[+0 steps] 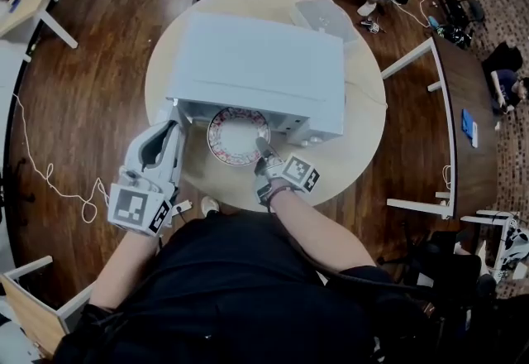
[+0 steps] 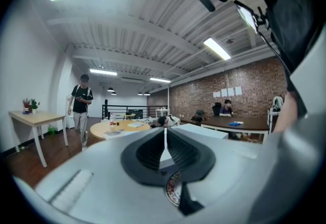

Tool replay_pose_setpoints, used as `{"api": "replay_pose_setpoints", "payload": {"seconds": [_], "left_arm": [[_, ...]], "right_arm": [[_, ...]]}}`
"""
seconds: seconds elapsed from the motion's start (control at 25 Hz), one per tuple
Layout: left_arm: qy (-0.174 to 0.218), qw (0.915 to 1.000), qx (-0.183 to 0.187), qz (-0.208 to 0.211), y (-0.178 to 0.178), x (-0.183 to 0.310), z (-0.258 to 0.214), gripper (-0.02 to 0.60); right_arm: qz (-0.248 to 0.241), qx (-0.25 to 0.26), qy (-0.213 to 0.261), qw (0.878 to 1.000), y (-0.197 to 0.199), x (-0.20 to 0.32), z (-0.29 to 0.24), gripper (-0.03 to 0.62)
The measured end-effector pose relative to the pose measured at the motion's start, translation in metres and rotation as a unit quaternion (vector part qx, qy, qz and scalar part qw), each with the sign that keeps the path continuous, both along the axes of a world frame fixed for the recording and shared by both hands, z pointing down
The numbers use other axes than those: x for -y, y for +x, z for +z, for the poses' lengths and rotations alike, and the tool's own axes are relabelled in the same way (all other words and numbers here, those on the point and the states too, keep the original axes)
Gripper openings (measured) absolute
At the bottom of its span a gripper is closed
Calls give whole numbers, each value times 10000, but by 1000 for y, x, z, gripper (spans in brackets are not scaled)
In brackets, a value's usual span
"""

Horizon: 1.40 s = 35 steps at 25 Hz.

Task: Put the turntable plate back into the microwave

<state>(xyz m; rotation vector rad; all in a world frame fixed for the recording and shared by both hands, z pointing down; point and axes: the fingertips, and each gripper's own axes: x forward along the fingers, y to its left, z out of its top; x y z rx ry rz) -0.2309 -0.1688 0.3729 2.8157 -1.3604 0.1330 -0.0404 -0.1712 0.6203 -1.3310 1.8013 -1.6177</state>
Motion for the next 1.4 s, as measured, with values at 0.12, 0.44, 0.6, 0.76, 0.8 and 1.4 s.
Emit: {"api": "replay_pose_setpoints", "payload": {"seconds": [0.12, 0.44, 0.6, 0.76, 0.8, 1.4], "left_arm": [[62, 10000, 39, -10, 3, 4, -3, 16], [23, 10000, 57, -33, 4, 10, -1, 15], [-42, 9999, 70, -81, 0, 14, 1, 15], [-69, 9999, 81, -93, 1, 15, 4, 15], [-77, 9999, 77, -92, 2, 15, 4, 15], [-166, 9997, 114, -160, 3, 25, 10, 15]], "right_arm": [[23, 19, 1, 10000, 0, 5, 1, 28], [121, 77, -53, 9999, -3, 17, 7, 28], [173, 92, -87, 9998, -4, 24, 10, 28], [238, 117, -117, 9996, -2, 28, 12, 28], [257, 126, -127, 9995, -1, 28, 12, 28], [443, 195, -198, 9986, -3, 52, 18, 28]]}}
